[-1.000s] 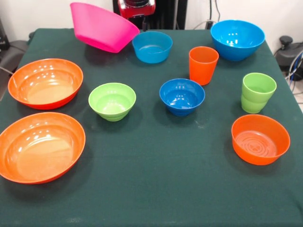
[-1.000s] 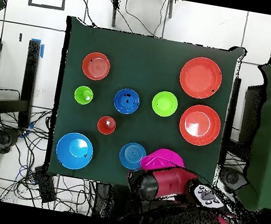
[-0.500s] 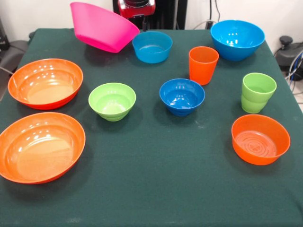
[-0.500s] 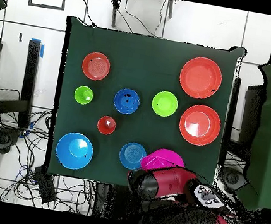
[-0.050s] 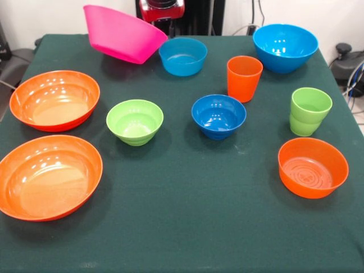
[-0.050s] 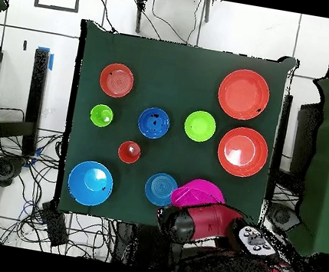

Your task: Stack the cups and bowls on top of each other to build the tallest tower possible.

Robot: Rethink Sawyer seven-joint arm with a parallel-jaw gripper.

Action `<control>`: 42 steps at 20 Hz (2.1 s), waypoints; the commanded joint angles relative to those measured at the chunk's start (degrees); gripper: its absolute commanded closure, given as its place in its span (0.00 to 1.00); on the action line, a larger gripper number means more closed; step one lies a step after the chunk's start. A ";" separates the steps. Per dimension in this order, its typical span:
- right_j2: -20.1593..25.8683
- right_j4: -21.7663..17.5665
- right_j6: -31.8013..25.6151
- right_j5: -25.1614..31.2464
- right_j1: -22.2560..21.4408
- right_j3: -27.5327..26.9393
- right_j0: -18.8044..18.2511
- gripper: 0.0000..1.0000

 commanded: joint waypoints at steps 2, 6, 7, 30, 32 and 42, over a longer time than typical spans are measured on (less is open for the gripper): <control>8.66 3.49 -4.82 6.51 -5.17 -2.44 -2.33 0.00; 10.82 5.83 -7.01 10.70 -8.01 -1.46 -3.95 0.00; 11.07 5.91 -7.17 11.10 -8.20 -1.47 -4.11 0.00; 10.15 2.02 -0.42 5.66 -2.65 -2.74 -3.58 0.00; 8.34 -0.11 1.34 2.95 0.22 -4.25 -2.09 0.00; 2.01 -6.95 3.61 -4.73 8.64 -10.89 2.03 0.00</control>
